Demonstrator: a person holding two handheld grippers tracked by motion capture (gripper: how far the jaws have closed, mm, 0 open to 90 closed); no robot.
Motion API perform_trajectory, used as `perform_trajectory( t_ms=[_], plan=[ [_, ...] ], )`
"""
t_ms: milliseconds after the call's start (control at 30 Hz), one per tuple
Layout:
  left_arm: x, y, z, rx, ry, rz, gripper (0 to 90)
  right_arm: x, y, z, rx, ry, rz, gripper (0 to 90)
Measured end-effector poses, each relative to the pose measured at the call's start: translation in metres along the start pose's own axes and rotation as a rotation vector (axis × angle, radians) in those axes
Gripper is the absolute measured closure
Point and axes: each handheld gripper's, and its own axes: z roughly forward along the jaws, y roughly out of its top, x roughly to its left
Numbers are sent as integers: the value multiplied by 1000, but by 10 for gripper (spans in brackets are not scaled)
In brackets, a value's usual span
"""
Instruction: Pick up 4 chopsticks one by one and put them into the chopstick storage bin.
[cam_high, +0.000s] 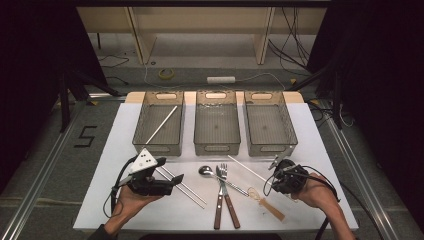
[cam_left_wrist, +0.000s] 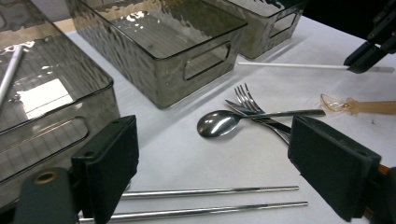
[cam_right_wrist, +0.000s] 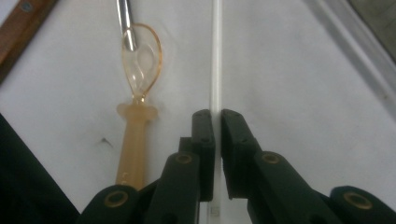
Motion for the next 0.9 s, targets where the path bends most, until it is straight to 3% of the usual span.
perform_trajectory(
  t_ms=[233, 567, 900],
  plan=[
    [-9, 6, 3, 8, -28, 33, 159, 14, 14, -12, -31, 8, -71, 851],
    [-18, 16, 14, 52, -75, 76, 158, 35, 35, -16, -43, 30, -171, 851],
    [-35, 30, 32, 139, -129, 180, 158, 60, 62, -12, -43, 62, -277, 851]
  ],
)
